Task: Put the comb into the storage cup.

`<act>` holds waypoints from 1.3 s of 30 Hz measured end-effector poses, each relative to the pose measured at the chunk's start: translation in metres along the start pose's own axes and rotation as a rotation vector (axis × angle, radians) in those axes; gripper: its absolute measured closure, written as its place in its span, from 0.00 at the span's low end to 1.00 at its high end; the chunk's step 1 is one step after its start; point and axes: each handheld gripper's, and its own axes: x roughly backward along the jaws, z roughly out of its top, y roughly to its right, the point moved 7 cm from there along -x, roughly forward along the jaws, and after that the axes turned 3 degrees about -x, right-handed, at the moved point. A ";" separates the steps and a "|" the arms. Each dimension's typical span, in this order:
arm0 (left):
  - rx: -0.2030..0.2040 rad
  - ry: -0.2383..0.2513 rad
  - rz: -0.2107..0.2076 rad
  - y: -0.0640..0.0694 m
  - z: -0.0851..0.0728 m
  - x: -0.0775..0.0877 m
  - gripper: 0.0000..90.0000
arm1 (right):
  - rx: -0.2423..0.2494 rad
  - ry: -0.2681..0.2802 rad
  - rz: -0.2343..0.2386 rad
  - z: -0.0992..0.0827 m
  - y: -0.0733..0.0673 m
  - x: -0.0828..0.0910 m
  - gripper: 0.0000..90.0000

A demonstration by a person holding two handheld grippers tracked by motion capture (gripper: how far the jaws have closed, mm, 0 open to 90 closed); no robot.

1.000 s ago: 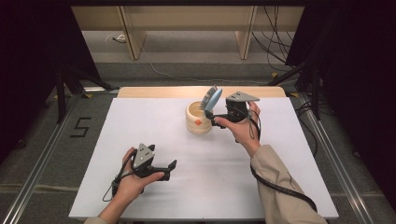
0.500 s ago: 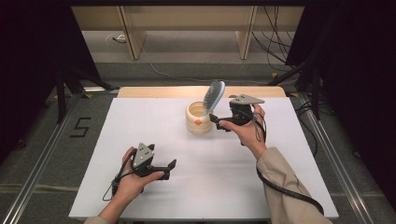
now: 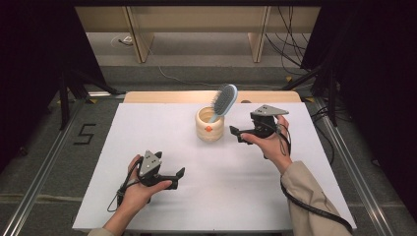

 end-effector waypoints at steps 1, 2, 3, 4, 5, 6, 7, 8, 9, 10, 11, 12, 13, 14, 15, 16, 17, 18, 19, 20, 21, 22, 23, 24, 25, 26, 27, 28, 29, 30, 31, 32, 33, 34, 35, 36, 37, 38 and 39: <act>0.002 0.001 0.002 -0.001 0.000 0.000 0.00 | 0.000 -0.008 -0.001 -0.002 0.002 0.003 0.03; 0.004 0.001 0.005 -0.001 0.000 0.000 0.00 | -0.001 -0.009 -0.006 -0.004 0.004 0.005 0.03; 0.002 0.002 0.004 -0.001 0.000 0.000 0.00 | -0.005 -0.010 -0.010 -0.005 0.007 0.007 0.03; 0.002 0.002 0.004 -0.001 0.001 0.001 0.00 | -0.010 -0.010 -0.011 -0.007 0.008 0.009 0.03; 0.002 0.002 0.004 -0.001 0.001 0.001 0.00 | -0.014 -0.012 -0.012 -0.009 0.010 0.012 0.03; 0.001 0.003 0.005 -0.001 0.001 0.001 0.00 | -0.015 -0.011 -0.012 -0.010 0.011 0.014 0.03; 0.002 0.003 0.005 -0.001 0.001 0.001 0.00 | -0.017 -0.011 -0.014 -0.012 0.012 0.015 0.03; 0.002 0.003 0.005 -0.002 0.001 0.001 0.00 | -0.019 -0.011 -0.017 -0.013 0.014 0.017 0.03; 0.000 0.003 0.005 -0.002 0.001 0.001 0.00 | -0.021 -0.012 -0.018 -0.014 0.014 0.018 0.03; 0.001 0.005 0.006 -0.002 0.001 0.001 0.00 | -0.022 -0.012 -0.021 -0.015 0.015 0.019 0.03; 0.002 0.005 0.007 -0.003 0.001 0.002 0.00 | -0.023 -0.012 -0.021 -0.016 0.016 0.021 0.03; 0.002 0.005 0.007 -0.003 0.001 0.002 0.00 | -0.022 -0.013 -0.022 -0.017 0.016 0.022 0.03; 0.002 0.006 0.007 -0.003 0.001 0.002 0.00 | -0.021 -0.013 -0.021 -0.018 0.017 0.023 0.03; 0.001 0.005 0.009 -0.003 0.001 0.003 0.00 | -0.021 -0.017 -0.021 -0.019 0.017 0.024 0.03; 0.001 0.006 0.010 -0.004 0.001 0.003 0.00 | -0.020 -0.016 -0.023 -0.019 0.017 0.025 0.03; 0.000 0.006 0.012 -0.004 0.001 0.003 0.00 | -0.018 -0.015 -0.022 -0.020 0.017 0.027 0.03; -0.001 0.008 0.012 -0.005 0.002 0.003 0.00 | -0.017 -0.017 -0.024 -0.021 0.017 0.028 0.03; -0.002 0.007 0.012 -0.005 0.002 0.004 0.00 | -0.017 -0.017 -0.022 -0.022 0.017 0.029 0.03; -0.002 0.008 0.013 -0.005 0.002 0.004 0.00 | -0.014 -0.018 -0.021 -0.023 0.016 0.031 0.03; -0.001 0.009 0.013 -0.006 0.002 0.004 0.00 | -0.012 -0.018 -0.021 -0.024 0.016 0.032 0.03; -0.001 0.010 0.014 -0.006 0.002 0.005 0.00 | -0.010 -0.018 -0.022 -0.025 0.017 0.033 0.03; -0.001 0.010 0.015 -0.006 0.003 0.005 0.00 | -0.010 -0.016 -0.022 -0.026 0.016 0.035 0.03; -0.001 0.009 0.016 -0.006 0.003 0.005 0.00 | -0.008 -0.020 -0.022 -0.027 0.017 0.036 0.03; -0.002 0.009 0.017 -0.007 0.003 0.005 0.00 | -0.008 -0.020 -0.024 -0.028 0.017 0.037 0.03; -0.001 0.009 0.018 -0.007 0.003 0.005 0.00 | -0.010 -0.020 -0.024 -0.029 0.017 0.039 0.03; -0.002 0.009 0.018 -0.007 0.003 0.006 0.00 | -0.010 -0.020 -0.022 -0.030 0.018 0.040 0.03; -0.003 0.010 0.018 -0.007 0.003 0.006 0.00 | -0.012 -0.022 -0.022 -0.031 0.018 0.042 0.03; -0.004 0.009 0.019 -0.007 0.003 0.006 0.00 | -0.010 -0.023 -0.024 -0.032 0.018 0.043 0.03; -0.005 0.009 0.020 -0.008 0.003 0.006 0.00 | -0.011 -0.020 -0.026 -0.032 0.019 0.045 0.03; -0.003 0.009 0.020 -0.008 0.003 0.006 0.00 | -0.013 -0.018 -0.025 -0.033 0.019 0.047 0.03; -0.002 0.008 0.021 -0.008 0.003 0.006 0.00 | -0.011 -0.017 -0.025 -0.034 0.019 0.048 0.03; -0.004 0.007 0.021 -0.008 0.003 0.006 0.00 | -0.010 -0.020 -0.024 -0.036 0.019 0.049 0.03; -0.004 0.008 0.021 -0.008 0.003 0.006 0.00 | -0.007 -0.021 -0.021 -0.037 0.018 0.050 0.02; -0.001 0.008 0.018 -0.008 0.003 0.006 0.00 | -0.008 -0.023 -0.020 -0.039 0.018 0.051 0.02; 0.006 0.012 0.016 -0.008 0.004 0.006 0.00 | -0.011 -0.025 -0.020 -0.041 0.018 0.052 0.02; 0.009 0.013 0.014 -0.008 0.004 0.006 0.00 | -0.012 -0.026 -0.017 -0.042 0.018 0.053 0.02; 0.006 0.012 0.017 -0.008 0.004 0.007 0.00 | -0.013 -0.025 -0.016 -0.043 0.018 0.054 0.02; 0.001 0.009 0.020 -0.009 0.004 0.007 0.00 | -0.016 -0.026 -0.015 -0.044 0.018 0.055 0.02; 0.002 0.010 0.021 -0.009 0.004 0.008 0.00 | -0.013 -0.025 -0.014 -0.045 0.018 0.056 0.02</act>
